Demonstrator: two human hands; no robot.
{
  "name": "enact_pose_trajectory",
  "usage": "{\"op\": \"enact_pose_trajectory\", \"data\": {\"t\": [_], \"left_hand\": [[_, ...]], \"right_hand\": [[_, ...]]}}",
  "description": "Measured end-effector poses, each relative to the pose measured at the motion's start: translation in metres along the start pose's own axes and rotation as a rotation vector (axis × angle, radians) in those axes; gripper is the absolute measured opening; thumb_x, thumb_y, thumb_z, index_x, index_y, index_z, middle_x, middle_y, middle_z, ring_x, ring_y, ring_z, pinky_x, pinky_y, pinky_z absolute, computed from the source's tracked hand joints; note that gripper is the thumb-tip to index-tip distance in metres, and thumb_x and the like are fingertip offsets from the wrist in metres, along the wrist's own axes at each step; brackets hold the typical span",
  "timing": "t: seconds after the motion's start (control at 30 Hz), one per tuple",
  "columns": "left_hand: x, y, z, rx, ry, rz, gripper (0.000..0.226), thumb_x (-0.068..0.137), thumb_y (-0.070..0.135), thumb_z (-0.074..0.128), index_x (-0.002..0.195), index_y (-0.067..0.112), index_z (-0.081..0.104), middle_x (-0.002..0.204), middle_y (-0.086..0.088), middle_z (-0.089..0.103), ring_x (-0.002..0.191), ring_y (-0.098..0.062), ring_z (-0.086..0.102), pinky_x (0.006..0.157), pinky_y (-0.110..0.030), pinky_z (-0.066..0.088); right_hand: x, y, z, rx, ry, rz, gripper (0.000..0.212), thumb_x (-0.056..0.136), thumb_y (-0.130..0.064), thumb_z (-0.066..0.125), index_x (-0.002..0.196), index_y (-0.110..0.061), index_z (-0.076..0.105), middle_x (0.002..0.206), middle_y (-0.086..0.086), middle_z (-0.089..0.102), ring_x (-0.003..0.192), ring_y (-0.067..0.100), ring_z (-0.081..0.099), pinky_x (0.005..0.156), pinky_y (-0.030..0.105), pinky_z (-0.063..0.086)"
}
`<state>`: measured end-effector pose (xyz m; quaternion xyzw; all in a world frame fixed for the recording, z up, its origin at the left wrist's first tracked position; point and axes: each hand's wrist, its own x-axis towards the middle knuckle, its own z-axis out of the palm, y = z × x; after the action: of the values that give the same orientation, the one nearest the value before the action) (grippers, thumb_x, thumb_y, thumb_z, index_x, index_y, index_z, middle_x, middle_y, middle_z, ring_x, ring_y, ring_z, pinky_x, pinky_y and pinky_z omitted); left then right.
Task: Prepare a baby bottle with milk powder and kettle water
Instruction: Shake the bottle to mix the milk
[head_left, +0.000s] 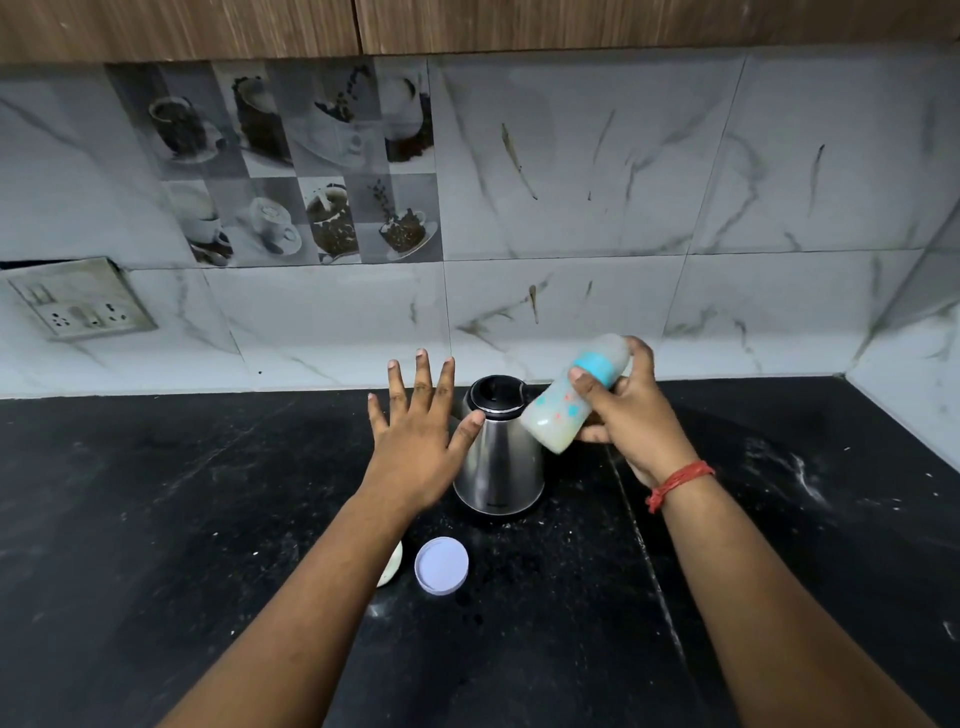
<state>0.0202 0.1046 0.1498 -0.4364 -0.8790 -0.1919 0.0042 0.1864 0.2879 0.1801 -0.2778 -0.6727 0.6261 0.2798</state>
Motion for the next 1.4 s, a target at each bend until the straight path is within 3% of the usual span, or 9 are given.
{"op": "enact_pose_trajectory", "data": {"t": [0.3,0.6,0.7,0.83,0.93,1.03,1.13,1.23,1.4], "left_hand": [[0.002,-0.004,0.003,-0.006,0.023,0.018,0.089,0.082,0.082,-0.006,0.159,0.039,-0.015,0.168,0.005,-0.028,0.151,-0.025,-0.035,0.124,-0.062,-0.01],[0.005,-0.002,0.002,-0.01,0.018,0.014,0.087,0.084,0.08,-0.003,0.159,0.039,-0.015,0.168,0.004,-0.028,0.15,-0.025,-0.036,0.124,-0.061,-0.01],[0.006,-0.002,-0.001,0.006,0.015,0.01,0.085,0.085,0.078,-0.001,0.159,0.039,-0.016,0.168,0.003,-0.028,0.151,-0.026,-0.035,0.124,-0.062,-0.01],[0.01,-0.002,-0.004,-0.002,0.013,0.005,0.084,0.087,0.077,0.001,0.159,0.039,-0.017,0.168,0.002,-0.028,0.151,-0.027,-0.034,0.124,-0.062,-0.011],[0.011,-0.004,-0.005,0.009,0.022,0.013,0.084,0.087,0.078,0.001,0.159,0.039,-0.016,0.168,0.003,-0.028,0.151,-0.027,-0.034,0.123,-0.062,-0.011],[0.013,-0.005,-0.005,-0.015,0.037,0.013,0.084,0.089,0.079,0.002,0.159,0.038,-0.016,0.168,0.002,-0.028,0.151,-0.028,-0.034,0.123,-0.062,-0.01],[0.012,-0.006,-0.006,-0.001,0.042,0.009,0.083,0.089,0.077,0.003,0.159,0.038,-0.015,0.168,0.002,-0.027,0.152,-0.028,-0.032,0.123,-0.063,-0.009],[0.014,-0.006,-0.007,-0.028,0.043,-0.005,0.085,0.087,0.077,0.002,0.16,0.037,-0.014,0.169,0.002,-0.026,0.153,-0.028,-0.032,0.123,-0.061,-0.01],[0.013,-0.005,-0.008,-0.017,0.039,-0.002,0.084,0.088,0.076,0.003,0.16,0.037,-0.014,0.168,0.003,-0.027,0.153,-0.028,-0.032,0.123,-0.061,-0.011]], "right_hand": [[0.002,-0.001,0.003,-0.086,-0.126,0.024,0.071,0.09,-0.026,0.074,0.145,-0.036,0.031,0.115,0.01,0.069,0.1,0.023,0.074,0.064,0.044,0.062],[0.006,0.002,0.0,0.052,0.125,-0.111,0.057,0.091,-0.03,0.073,0.132,-0.042,0.035,0.115,0.008,0.066,0.101,0.023,0.074,0.067,0.046,0.063],[0.006,-0.005,0.001,-0.026,-0.01,-0.072,0.062,0.091,-0.029,0.073,0.138,-0.037,0.035,0.115,0.011,0.068,0.099,0.024,0.074,0.064,0.043,0.062],[0.006,-0.004,-0.003,0.047,0.077,-0.121,0.058,0.092,-0.027,0.072,0.134,-0.04,0.034,0.116,0.009,0.066,0.101,0.024,0.073,0.068,0.044,0.063],[0.003,-0.006,0.001,-0.134,-0.129,-0.09,0.065,0.09,-0.029,0.074,0.138,-0.045,0.033,0.114,0.008,0.069,0.1,0.023,0.074,0.067,0.04,0.063],[0.004,-0.006,-0.001,0.004,0.047,-0.139,0.058,0.091,-0.029,0.072,0.131,-0.047,0.034,0.118,0.01,0.065,0.102,0.024,0.073,0.071,0.047,0.064],[0.003,-0.011,0.004,-0.08,-0.11,-0.111,0.062,0.09,-0.027,0.073,0.133,-0.047,0.033,0.118,0.011,0.067,0.099,0.023,0.074,0.07,0.046,0.064],[0.004,-0.007,0.005,0.022,0.042,-0.155,0.061,0.088,-0.033,0.075,0.133,-0.047,0.035,0.121,0.011,0.064,0.102,0.026,0.073,0.07,0.048,0.063],[0.0,-0.009,0.009,-0.054,-0.086,-0.138,0.072,0.084,-0.037,0.076,0.141,-0.042,0.033,0.116,0.011,0.067,0.1,0.025,0.074,0.071,0.047,0.064]]}}
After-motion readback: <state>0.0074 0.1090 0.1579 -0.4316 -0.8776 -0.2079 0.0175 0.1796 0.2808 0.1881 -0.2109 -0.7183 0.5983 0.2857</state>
